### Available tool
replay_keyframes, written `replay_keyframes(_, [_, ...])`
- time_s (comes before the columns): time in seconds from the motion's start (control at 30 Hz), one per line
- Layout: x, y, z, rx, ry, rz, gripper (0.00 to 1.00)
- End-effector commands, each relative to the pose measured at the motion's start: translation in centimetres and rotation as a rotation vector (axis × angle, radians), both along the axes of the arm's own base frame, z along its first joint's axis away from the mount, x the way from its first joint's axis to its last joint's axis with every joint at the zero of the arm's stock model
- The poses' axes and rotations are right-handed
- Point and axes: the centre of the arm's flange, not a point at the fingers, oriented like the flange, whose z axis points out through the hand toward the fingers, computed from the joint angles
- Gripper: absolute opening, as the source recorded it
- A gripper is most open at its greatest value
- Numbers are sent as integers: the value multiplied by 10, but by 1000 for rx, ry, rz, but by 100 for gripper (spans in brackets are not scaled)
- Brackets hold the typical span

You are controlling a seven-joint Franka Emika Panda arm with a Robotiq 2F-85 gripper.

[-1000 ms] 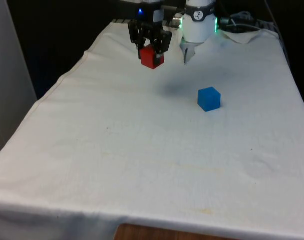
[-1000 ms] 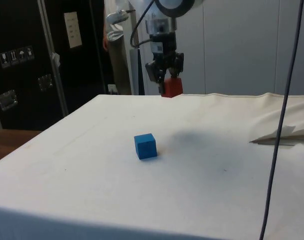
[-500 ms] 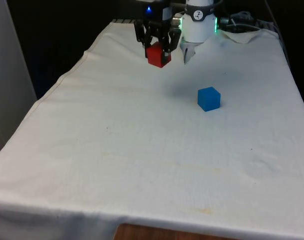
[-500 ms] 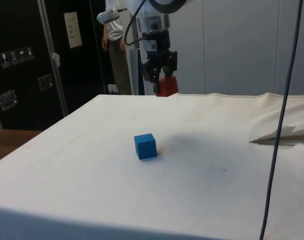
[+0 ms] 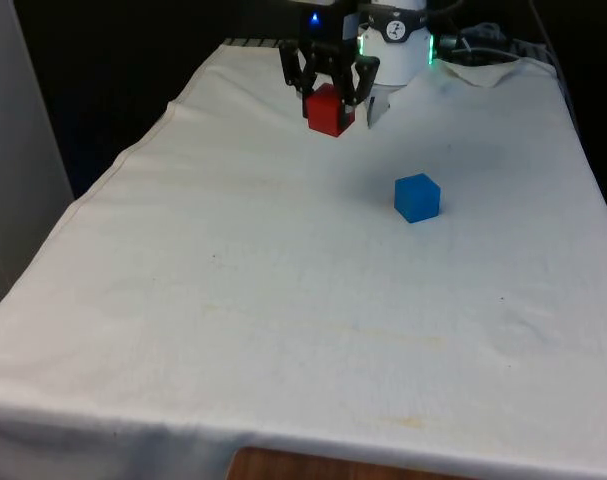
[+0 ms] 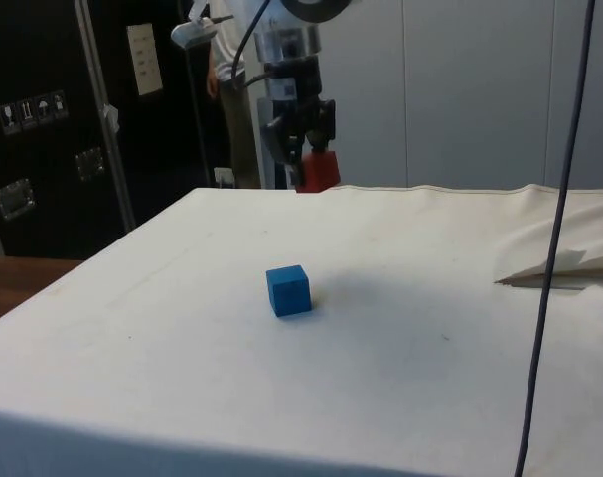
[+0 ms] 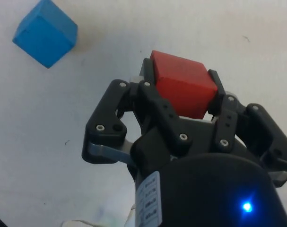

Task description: Stack the two cubes.

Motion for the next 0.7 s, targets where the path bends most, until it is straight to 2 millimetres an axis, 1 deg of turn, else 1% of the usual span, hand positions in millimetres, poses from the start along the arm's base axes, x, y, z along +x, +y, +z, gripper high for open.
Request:
replay_keyframes(0.0, [3, 5, 0, 8, 12, 12, 4])
replay_keyframes(0.2, [13, 17, 3, 6, 19, 45, 4])
replay_keyframes(0.23, [12, 14, 2, -1, 13, 39, 4])
replay_keyframes(0.27, [15, 18, 3, 6, 20, 49, 4])
replay_keyframes(0.5, [24, 29, 4, 4, 26, 76, 4])
replay_keyframes(0.67, [31, 33, 4, 3, 33, 89, 4])
